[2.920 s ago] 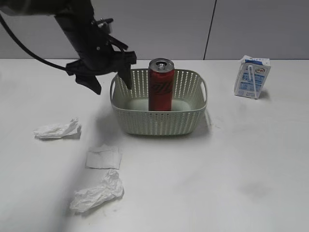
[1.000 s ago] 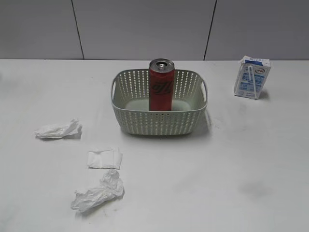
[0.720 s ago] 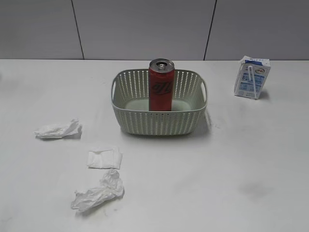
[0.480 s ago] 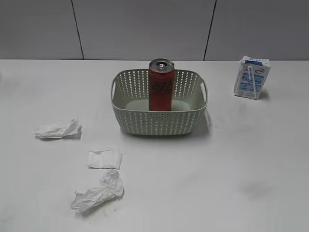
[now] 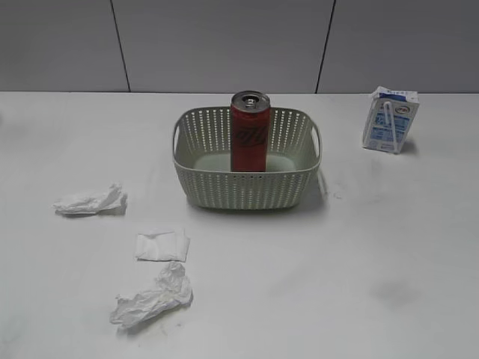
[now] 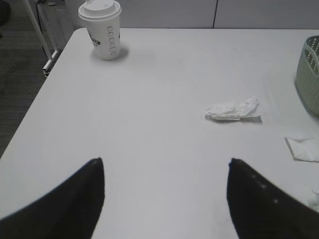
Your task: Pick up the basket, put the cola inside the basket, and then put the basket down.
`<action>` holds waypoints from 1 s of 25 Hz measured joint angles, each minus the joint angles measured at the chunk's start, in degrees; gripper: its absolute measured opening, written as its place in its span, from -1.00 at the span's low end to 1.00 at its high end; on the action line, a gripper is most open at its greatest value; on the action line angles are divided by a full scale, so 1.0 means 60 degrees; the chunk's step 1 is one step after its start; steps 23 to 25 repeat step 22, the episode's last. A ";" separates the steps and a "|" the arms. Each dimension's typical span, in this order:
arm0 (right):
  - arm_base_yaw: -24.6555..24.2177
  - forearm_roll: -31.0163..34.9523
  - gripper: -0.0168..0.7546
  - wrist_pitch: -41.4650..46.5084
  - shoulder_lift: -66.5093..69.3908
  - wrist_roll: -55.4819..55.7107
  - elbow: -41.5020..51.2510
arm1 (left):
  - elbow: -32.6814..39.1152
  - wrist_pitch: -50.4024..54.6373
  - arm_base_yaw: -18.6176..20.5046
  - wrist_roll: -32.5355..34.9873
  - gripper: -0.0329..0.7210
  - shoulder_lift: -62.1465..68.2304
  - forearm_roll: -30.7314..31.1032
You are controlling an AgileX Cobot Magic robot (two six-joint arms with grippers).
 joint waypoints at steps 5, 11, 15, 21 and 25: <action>0.0000 0.0011 0.39 0.0009 0.0000 0.0000 0.0000 | 0.0000 -0.0007 0.0000 0.0000 0.62 0.0000 0.0000; 0.0000 0.0081 0.39 0.0009 0.0000 0.0000 0.0000 | 0.0000 -0.0007 0.0000 0.0000 0.62 0.0000 0.0000; 0.0000 0.0173 0.39 0.0009 0.0000 0.0000 0.0000 | 0.0000 -0.0007 0.0000 0.0000 0.62 0.0000 0.0000; 0.0000 0.0218 0.39 0.0009 0.0000 0.0000 0.0000 | 0.0000 -0.0010 0.0000 0.0000 0.62 0.0000 0.0000; 0.0000 0.0226 0.39 0.0009 0.0000 0.0000 0.0000 | 0.0000 -0.0010 0.0000 0.0000 0.62 0.0000 0.0000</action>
